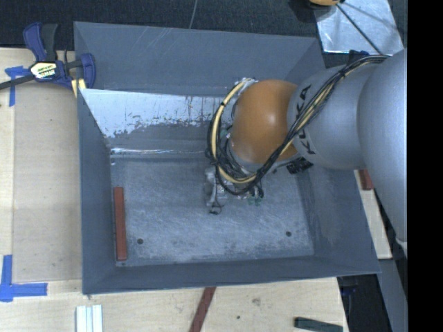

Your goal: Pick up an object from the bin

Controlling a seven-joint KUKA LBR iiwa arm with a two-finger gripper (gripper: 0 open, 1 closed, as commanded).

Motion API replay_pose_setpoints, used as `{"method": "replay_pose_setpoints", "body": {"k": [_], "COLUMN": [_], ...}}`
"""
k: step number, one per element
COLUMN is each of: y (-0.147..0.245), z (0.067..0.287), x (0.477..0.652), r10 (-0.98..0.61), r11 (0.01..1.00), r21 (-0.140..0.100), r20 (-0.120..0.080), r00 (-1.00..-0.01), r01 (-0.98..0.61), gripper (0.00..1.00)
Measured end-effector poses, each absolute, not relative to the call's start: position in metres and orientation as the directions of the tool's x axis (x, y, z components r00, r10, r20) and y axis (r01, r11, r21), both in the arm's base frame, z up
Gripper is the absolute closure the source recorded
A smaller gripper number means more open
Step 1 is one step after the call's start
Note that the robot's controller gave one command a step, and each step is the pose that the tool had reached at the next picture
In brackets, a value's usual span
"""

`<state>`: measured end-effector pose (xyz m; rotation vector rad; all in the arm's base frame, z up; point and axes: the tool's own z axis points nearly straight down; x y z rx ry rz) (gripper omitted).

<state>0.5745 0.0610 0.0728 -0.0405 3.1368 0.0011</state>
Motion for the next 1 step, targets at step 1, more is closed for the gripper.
{"method": "replay_pose_setpoints", "body": {"k": [1], "y": [0.0609], "z": [0.0723], "x": [0.5741], "r10": [-0.025], "r11": [1.000], "r21": [0.001], "r20": [-0.003], "r00": [-1.000], "r01": [-0.025], "gripper": [0.00]}}
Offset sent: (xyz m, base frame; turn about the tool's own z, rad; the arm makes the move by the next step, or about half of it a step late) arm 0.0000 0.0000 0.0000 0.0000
